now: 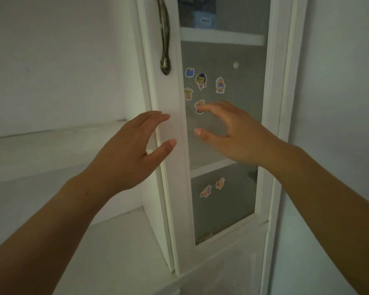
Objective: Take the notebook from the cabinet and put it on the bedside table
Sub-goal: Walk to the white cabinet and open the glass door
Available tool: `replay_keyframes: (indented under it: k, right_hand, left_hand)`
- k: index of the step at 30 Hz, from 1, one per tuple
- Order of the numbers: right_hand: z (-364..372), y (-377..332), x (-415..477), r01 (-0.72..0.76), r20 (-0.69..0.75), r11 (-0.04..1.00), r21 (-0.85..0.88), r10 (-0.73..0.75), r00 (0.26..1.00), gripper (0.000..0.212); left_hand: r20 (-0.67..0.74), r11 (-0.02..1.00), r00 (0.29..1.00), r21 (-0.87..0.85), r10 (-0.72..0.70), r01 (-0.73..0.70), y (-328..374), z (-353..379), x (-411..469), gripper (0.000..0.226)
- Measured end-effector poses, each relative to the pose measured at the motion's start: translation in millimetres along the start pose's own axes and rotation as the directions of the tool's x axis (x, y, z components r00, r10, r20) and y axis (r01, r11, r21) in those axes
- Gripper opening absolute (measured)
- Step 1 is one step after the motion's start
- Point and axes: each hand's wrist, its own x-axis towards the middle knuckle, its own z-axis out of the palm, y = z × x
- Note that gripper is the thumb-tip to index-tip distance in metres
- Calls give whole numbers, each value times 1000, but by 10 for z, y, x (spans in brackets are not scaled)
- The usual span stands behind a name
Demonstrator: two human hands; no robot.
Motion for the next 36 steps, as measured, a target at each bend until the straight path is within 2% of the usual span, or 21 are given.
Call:
replay_keyframes:
  k: [5, 11, 19, 26, 32, 36]
  right_hand:
    - [-130, -138, 297, 45, -75, 999, -22, -47, 996, 47]
    - [-273, -332, 599, 90, -142, 993, -73, -100, 985, 49]
    - [-414, -569, 943, 56, -272, 995, -79, -75, 959, 56]
    - [-333, -666, 1174, 63, -393, 981, -186, -132, 910, 56]
    - [-227, -679, 1296, 53, -447, 975, -215, -147, 882, 58]
    - [-256, -649, 1372, 9, -461, 982, -190, -97, 882, 62]
  left_hand:
    - [-88, 999, 996, 47, 23, -19, -102, -258, 207, 65]
    - [-231, 999, 973, 30, 27, -21, -241, -485, 502, 57]
    - [-280, 998, 959, -49, 34, -49, -361, -532, 795, 66]
    - [-351, 990, 935, -102, 56, -98, -520, -546, 1077, 62]
    - [-377, 981, 920, -115, 102, -156, -614, -592, 1204, 65]
    - [-359, 975, 927, -143, 110, -171, -682, -533, 1266, 63]
